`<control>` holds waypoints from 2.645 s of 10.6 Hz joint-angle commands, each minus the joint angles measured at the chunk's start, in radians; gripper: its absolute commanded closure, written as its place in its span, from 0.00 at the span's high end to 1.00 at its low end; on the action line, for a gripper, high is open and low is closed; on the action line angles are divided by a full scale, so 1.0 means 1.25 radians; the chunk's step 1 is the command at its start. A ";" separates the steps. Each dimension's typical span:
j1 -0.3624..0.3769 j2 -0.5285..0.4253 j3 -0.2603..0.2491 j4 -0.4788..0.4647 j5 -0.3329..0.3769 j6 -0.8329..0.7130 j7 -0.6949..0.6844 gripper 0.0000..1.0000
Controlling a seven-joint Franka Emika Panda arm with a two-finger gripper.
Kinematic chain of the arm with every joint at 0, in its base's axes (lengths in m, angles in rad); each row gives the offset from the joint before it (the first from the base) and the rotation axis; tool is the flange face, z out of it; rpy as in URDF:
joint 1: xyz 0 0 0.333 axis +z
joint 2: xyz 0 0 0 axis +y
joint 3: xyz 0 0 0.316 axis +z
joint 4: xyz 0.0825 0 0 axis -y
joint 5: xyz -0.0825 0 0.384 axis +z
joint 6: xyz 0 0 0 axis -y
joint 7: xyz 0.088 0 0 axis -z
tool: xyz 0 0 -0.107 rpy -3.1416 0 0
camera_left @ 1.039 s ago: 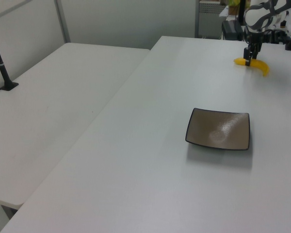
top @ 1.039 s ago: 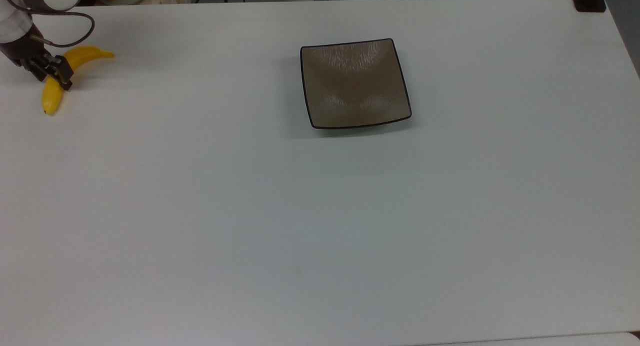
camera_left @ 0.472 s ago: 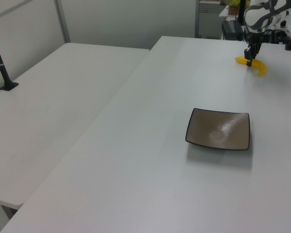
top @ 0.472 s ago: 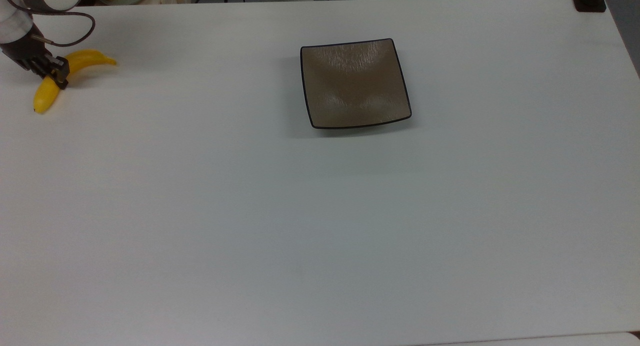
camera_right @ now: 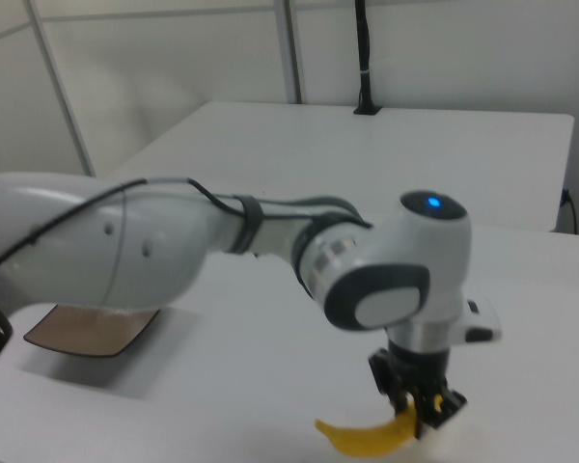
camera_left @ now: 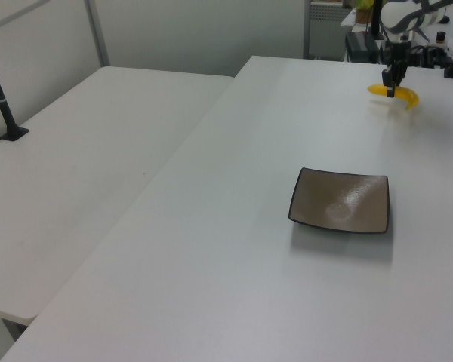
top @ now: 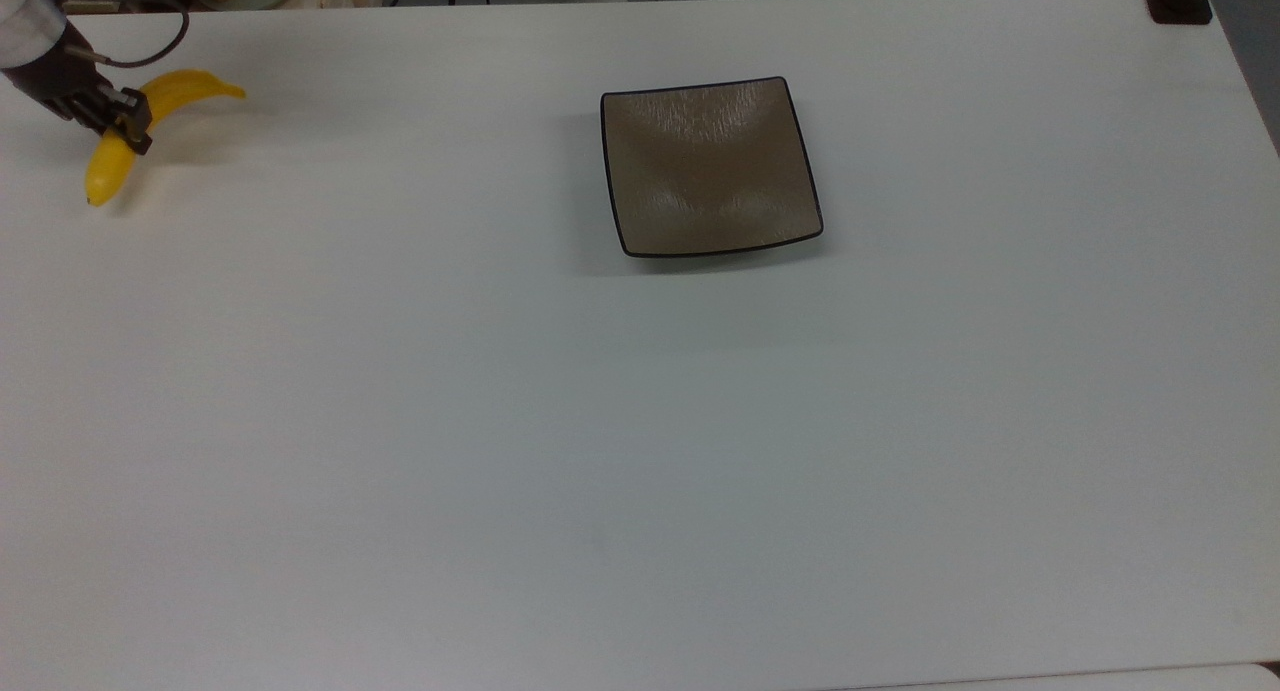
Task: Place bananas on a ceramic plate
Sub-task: 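Lift the banana and carry it over the brown square plate, then lower the banana onto the plate and open the gripper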
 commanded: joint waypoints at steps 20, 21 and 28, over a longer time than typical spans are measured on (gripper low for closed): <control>0.563 -0.240 -0.003 -0.213 0.348 -0.098 0.234 0.12; 0.586 -0.224 -0.001 -0.218 0.347 -0.061 0.261 0.12; 0.637 -0.215 0.032 -0.289 0.314 -0.003 0.299 0.16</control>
